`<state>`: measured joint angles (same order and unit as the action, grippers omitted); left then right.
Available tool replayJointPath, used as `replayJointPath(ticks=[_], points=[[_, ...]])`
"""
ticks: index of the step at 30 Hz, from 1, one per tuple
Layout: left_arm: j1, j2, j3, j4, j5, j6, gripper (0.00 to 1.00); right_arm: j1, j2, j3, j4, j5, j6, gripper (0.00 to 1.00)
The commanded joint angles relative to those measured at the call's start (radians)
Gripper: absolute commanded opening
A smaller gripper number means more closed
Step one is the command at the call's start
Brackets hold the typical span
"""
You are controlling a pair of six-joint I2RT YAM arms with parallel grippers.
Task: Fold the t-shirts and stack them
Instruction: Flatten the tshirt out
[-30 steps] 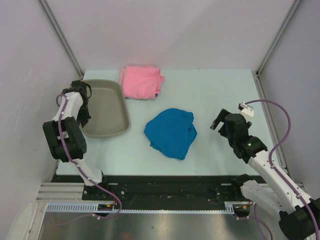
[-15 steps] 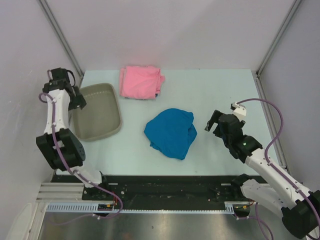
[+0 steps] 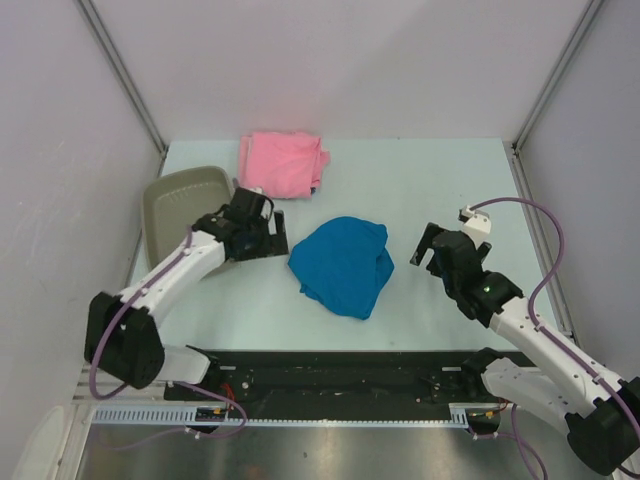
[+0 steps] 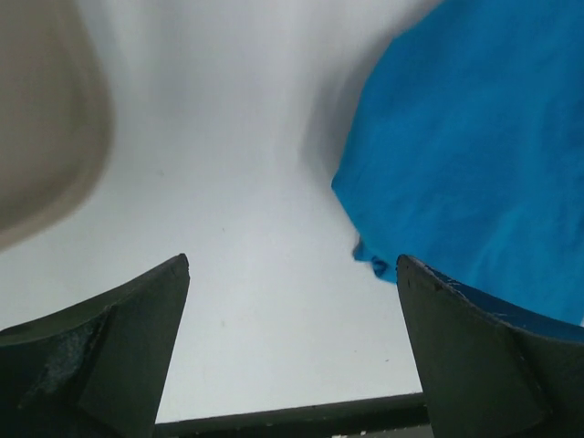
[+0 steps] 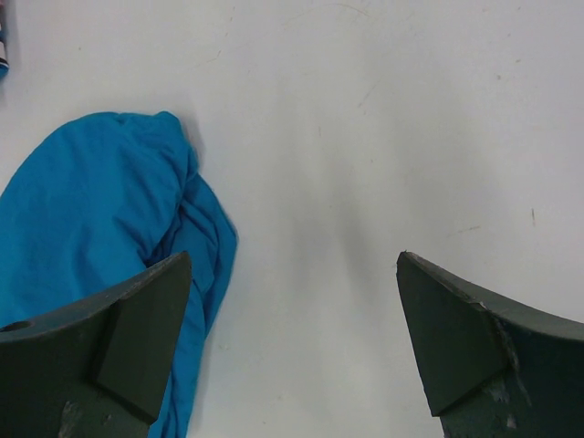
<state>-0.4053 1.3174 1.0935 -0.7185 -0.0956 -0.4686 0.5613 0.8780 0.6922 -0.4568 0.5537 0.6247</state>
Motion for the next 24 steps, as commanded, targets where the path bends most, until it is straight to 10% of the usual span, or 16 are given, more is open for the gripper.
replayJointPath(ticks=[1, 10, 24], points=[[-0.085, 0.049, -0.087, 0.168, 0.036, -0.163, 1.00, 0.008, -0.014, 0.038, -0.039, 0.077, -0.003, 1.00], [-0.116, 0.204, -0.110, 0.189, -0.039, -0.243, 1.00, 0.017, 0.005, 0.038, -0.075, 0.103, 0.015, 1.00], [0.131, 0.292, -0.110, 0.134, -0.042, -0.355, 1.00, 0.091, 0.117, 0.036, -0.039, 0.135, 0.046, 1.00]])
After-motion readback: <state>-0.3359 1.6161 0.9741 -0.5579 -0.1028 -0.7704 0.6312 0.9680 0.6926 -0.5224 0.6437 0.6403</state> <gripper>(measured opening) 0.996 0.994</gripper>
